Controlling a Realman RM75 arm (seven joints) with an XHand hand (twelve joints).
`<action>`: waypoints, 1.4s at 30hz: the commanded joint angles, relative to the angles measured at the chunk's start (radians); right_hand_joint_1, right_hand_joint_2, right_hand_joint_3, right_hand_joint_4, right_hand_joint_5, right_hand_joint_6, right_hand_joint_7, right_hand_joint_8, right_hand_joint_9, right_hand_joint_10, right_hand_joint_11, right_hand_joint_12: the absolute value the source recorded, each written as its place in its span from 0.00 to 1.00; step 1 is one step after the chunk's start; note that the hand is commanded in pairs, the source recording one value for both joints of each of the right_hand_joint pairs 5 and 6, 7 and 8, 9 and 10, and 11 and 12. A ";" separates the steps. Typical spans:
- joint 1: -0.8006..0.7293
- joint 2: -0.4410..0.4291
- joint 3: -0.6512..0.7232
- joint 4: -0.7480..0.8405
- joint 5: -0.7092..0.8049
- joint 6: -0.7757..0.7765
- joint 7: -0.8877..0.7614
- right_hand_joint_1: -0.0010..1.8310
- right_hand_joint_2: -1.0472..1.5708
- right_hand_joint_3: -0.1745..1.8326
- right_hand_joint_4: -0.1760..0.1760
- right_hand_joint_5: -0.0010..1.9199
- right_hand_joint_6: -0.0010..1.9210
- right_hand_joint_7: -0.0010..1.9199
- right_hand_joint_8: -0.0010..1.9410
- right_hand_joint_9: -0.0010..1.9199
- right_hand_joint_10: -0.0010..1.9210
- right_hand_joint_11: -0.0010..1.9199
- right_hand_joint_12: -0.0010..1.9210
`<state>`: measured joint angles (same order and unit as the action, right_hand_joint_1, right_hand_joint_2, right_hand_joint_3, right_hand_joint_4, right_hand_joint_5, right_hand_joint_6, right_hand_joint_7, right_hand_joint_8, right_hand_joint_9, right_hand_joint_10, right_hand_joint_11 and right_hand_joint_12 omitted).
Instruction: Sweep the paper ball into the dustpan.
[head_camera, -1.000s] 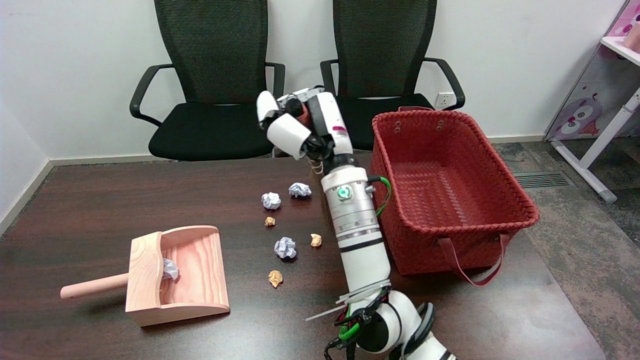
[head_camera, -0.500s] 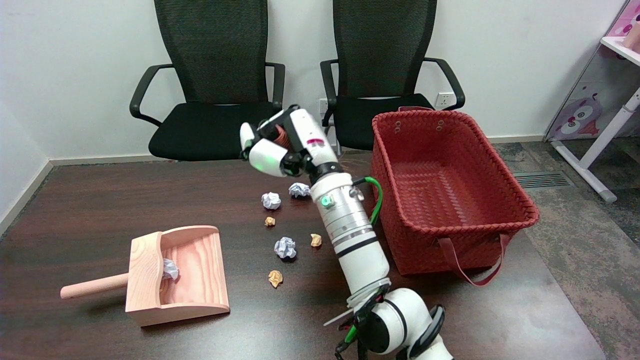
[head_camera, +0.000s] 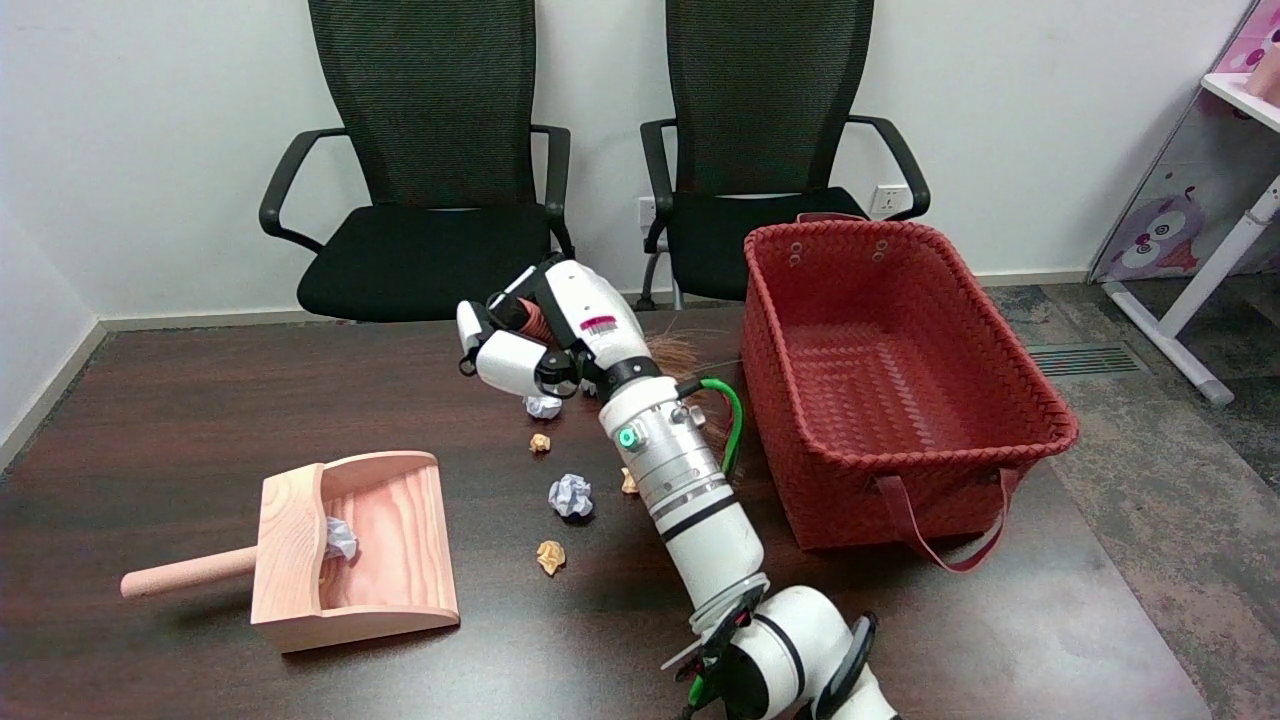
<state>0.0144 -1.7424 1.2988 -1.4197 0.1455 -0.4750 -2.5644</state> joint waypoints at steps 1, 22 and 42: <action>0.120 0.078 -0.163 0.352 0.257 -0.431 0.002 0.47 1.00 1.00 1.00 1.00 1.00 1.00 0.99 1.00 1.00 1.00 1.00; 0.175 0.121 -0.281 0.491 0.522 -0.353 0.003 0.46 1.00 0.98 1.00 1.00 1.00 1.00 0.99 1.00 1.00 1.00 1.00; 0.230 0.126 -0.444 0.499 0.866 -0.421 0.149 0.43 1.00 1.00 0.71 1.00 1.00 1.00 0.99 1.00 1.00 1.00 1.00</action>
<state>0.1974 -1.6259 0.9726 -0.9535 0.7708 -0.8460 -2.5428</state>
